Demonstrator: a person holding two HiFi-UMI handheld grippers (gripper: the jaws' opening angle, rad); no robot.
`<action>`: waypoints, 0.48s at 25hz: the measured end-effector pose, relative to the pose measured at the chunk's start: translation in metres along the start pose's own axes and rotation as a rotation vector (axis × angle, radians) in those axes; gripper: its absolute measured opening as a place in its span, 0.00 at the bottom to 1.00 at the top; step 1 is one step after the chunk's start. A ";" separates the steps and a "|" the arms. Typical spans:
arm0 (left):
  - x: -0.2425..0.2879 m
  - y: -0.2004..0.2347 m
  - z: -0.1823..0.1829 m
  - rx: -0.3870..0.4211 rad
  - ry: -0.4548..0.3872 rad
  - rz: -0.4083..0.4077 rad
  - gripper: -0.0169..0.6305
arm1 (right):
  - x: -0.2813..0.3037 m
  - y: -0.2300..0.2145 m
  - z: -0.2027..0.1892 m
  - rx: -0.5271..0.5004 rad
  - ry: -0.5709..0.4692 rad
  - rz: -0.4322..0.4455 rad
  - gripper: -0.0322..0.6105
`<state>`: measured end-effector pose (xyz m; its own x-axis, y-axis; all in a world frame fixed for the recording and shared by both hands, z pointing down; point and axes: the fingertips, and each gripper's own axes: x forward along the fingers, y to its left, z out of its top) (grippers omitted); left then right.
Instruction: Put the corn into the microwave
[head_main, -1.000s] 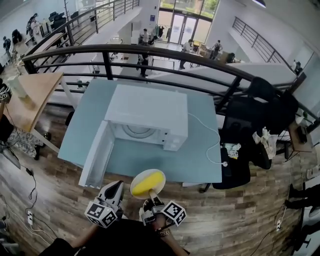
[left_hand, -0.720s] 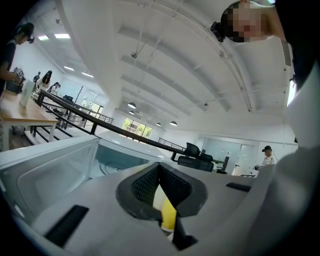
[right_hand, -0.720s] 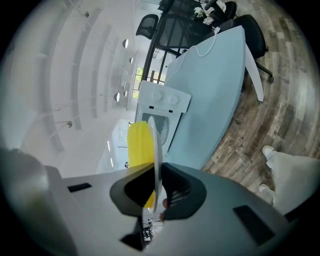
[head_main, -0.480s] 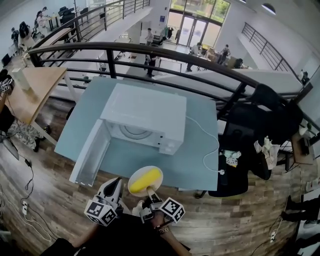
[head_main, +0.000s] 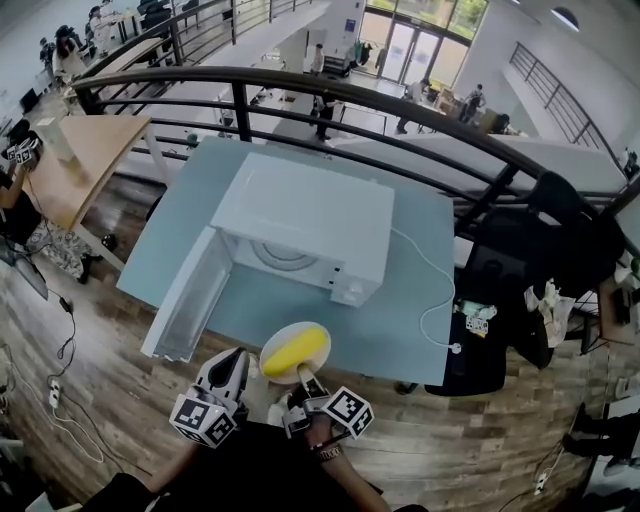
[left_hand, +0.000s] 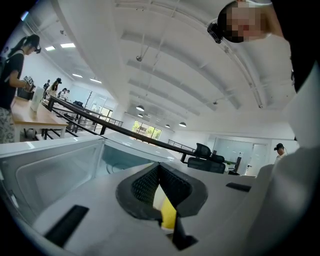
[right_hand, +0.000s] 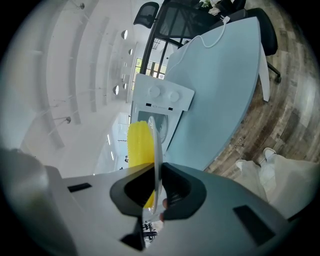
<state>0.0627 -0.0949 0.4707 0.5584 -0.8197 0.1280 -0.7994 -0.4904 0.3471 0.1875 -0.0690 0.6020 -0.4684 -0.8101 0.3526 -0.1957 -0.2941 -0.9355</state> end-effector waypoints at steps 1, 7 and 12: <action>0.001 0.003 0.000 0.006 0.000 0.001 0.03 | 0.004 0.000 0.000 0.004 0.001 0.002 0.09; 0.012 0.015 0.002 0.008 0.011 -0.007 0.03 | 0.023 0.001 0.004 0.027 -0.009 -0.004 0.09; 0.031 0.025 0.011 0.016 0.010 -0.019 0.03 | 0.043 0.003 0.013 0.052 -0.038 -0.006 0.09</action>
<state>0.0575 -0.1361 0.4737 0.5754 -0.8073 0.1309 -0.7922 -0.5105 0.3343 0.1784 -0.1110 0.6144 -0.4337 -0.8267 0.3585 -0.1530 -0.3245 -0.9334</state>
